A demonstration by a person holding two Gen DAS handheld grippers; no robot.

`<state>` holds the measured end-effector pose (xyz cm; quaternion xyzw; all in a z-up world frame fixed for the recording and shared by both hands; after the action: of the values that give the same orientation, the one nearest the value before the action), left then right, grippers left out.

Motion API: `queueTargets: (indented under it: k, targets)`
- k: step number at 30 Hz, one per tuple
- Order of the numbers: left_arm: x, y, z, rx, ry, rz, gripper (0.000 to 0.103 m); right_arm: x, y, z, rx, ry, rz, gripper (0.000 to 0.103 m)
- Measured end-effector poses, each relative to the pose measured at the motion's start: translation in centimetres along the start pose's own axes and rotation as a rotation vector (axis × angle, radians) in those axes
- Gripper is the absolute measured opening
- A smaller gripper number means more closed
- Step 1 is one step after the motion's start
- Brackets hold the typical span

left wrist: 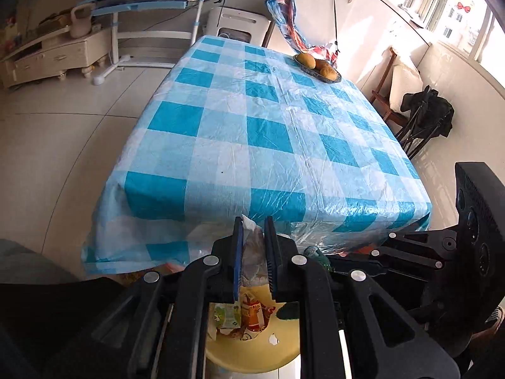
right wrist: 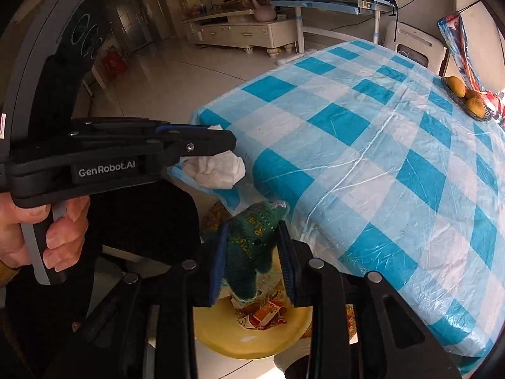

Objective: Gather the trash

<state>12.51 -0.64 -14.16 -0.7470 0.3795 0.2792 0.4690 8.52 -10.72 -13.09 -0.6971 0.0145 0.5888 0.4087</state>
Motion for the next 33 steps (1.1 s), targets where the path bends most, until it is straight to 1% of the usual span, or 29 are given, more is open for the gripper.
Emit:
queueTargets:
  k: [1, 2, 3, 4, 5, 6, 7, 8, 9, 10, 11, 12, 13, 14, 15, 16, 19, 20, 23, 25, 27, 30, 33]
  targets:
    - [-0.1, 1.1, 0.3, 0.0, -0.008, 0.014, 0.013, 0.5, 0.7, 0.8, -0.011, -0.01, 0.033, 0.036]
    - [0.0, 2.0, 0.5, 0.001, -0.015, 0.029, 0.013, 0.8, 1.5, 1.4, -0.01, -0.014, 0.056, 0.042]
    - [0.1, 3.1, 0.6, 0.008, -0.026, 0.047, 0.013, 0.7, 2.0, 1.4, 0.005, -0.002, 0.062, 0.045]
    - [0.3, 4.0, 0.8, 0.019, -0.037, 0.068, 0.013, 0.4, 2.4, 1.3, 0.029, 0.009, 0.055, 0.052]
    - [0.6, 4.9, 0.9, 0.034, -0.05, 0.089, 0.013, -0.2, 2.7, 1.0, 0.06, 0.025, 0.043, 0.058]
    - [1.0, 5.8, 1.1, 0.047, -0.059, 0.118, 0.013, -0.8, 2.9, 0.5, 0.096, 0.044, 0.028, 0.06]
    - [1.5, 6.7, 1.2, 0.058, -0.061, 0.162, 0.013, -1.6, 3.2, 0.2, 0.136, 0.069, 0.005, 0.065]
    - [1.9, 7.3, 1.3, 0.066, -0.069, 0.186, 0.014, -2.5, 3.6, -0.2, 0.179, 0.098, -0.02, 0.069]
    - [2.0, 7.7, 1.6, 0.075, -0.087, 0.19, 0.016, -3.3, 3.9, -0.8, 0.223, 0.123, -0.046, 0.07]
    - [1.9, 7.7, 1.7, 0.08, -0.1, 0.183, 0.021, -3.9, 4.2, -1.4, 0.264, 0.141, -0.069, 0.071]
    - [1.6, 7.5, 1.6, 0.08, -0.099, 0.166, 0.026, -4.6, 4.4, -1.9, 0.306, 0.159, -0.095, 0.073]
    - [1.0, 7.0, 1.5, 0.079, -0.104, 0.131, 0.042, -5.2, 4.4, -2.3, 0.338, 0.175, -0.124, 0.075]
    - [0.2, 6.3, 1.5, 0.082, -0.117, 0.08, 0.062, -5.8, 4.4, -2.5, 0.36, 0.194, -0.155, 0.08]
    - [-0.7, 5.6, 1.4, 0.085, -0.13, 0.021, 0.07, -6.4, 4.2, -2.8, 0.37, 0.221, -0.184, 0.083]
    - [-1.7, 4.7, 1.2, 0.084, -0.141, -0.044, 0.083, -6.9, 4.1, -2.9, 0.372, 0.249, -0.206, 0.084]
    - [-2.7, 4.0, 1.1, 0.079, -0.145, -0.1, 0.09, -7.2, 3.9, -3.0, 0.373, 0.273, -0.224, 0.084]
    - [-5.2, 2.0, 0.8, 0.061, -0.152, -0.244, 0.095, -8.1, 3.6, -3.4, 0.38, 0.327, -0.265, 0.085]
    - [-6.0, 1.4, 0.8, 0.054, -0.16, -0.287, 0.096, -8.2, 3.4, -3.5, 0.38, 0.348, -0.278, 0.087]
    - [-7.2, 0.5, 0.9, 0.042, -0.175, -0.365, 0.096, -9.2, 3.4, -3.9, 0.373, 0.413, -0.312, 0.09]
    - [-7.6, -0.1, 0.5, 0.045, -0.185, -0.397, 0.096, -9.4, 3.4, -4.4, 0.371, 0.443, -0.319, 0.09]
    - [-7.9, -0.2, 0.1, 0.059, -0.189, -0.413, 0.096, -9.5, 3.6, -4.7, 0.37, 0.464, -0.319, 0.09]
    - [-8.2, 0.0, -0.7, 0.099, -0.206, -0.434, 0.096, -9.8, 3.9, -4.8, 0.367, 0.49, -0.326, 0.091]
    - [-8.4, 0.1, -1.3, 0.141, -0.241, -0.454, 0.096, -10.0, 4.0, -4.9, 0.363, 0.508, -0.331, 0.092]
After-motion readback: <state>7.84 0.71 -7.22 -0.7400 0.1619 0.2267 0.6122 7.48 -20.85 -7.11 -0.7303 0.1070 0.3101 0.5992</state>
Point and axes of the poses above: each gripper's, at about its wrist camera, not at the fingertips, and x roughly the way its jaws point, z to its left, y to its underside, the point moved 8 cm from there along x, roughly the way its jaws point, and after that the axes turned 14 degrees about -x, right-handed, at the moved point
